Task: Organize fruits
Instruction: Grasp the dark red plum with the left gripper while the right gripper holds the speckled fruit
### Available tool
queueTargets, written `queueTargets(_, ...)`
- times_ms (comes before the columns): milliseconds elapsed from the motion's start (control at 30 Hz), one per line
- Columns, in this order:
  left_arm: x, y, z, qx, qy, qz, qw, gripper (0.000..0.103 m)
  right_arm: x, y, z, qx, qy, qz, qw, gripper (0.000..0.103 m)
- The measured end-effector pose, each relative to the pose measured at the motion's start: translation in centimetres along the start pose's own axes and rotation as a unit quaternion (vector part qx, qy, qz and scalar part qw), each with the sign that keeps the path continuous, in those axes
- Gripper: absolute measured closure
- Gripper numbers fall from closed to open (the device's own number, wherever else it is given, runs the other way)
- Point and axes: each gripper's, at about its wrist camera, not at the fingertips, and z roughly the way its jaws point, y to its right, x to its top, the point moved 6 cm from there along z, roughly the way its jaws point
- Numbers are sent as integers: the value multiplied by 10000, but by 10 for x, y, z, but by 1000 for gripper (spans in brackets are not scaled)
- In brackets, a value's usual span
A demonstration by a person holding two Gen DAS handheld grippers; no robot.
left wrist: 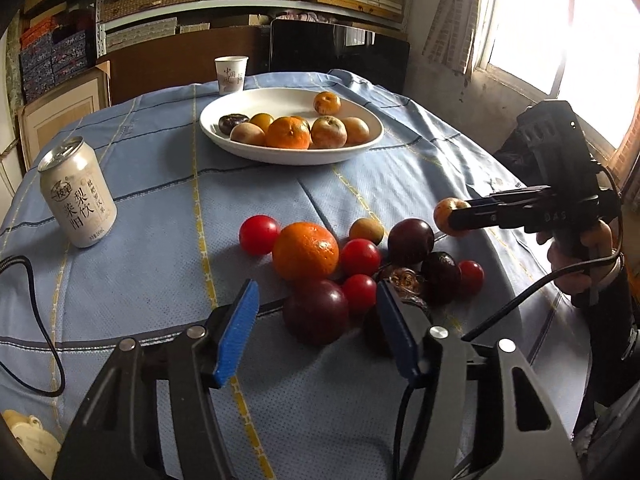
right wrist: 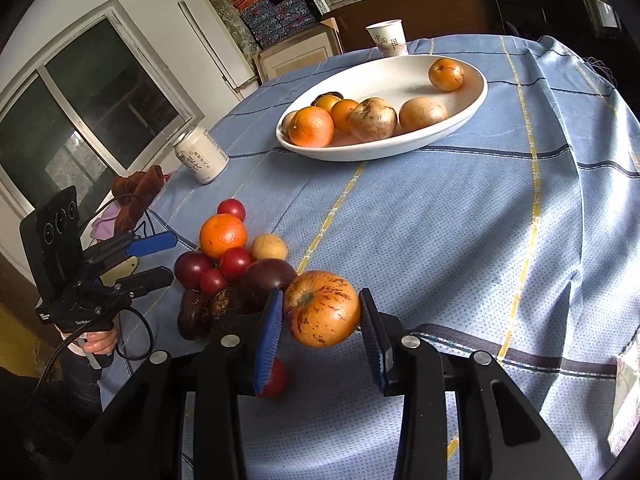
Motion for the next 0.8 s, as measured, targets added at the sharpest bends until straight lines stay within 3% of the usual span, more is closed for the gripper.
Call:
queueTargets(333, -8, -6, 18, -126, -424, -251, 9987, 58, -1, 0, 1, -45, -41, -17, 10000, 64)
queueTargets(667, -13, -9, 26, -200, -586, -356, 9974, 58, -1, -4, 1, 0, -37, -91, 10000, 64)
queueTargets(800, -13, -6, 27, -273, -592, -328, 9973, 65, -2, -3, 1, 13, -63, -87, 9999, 64)
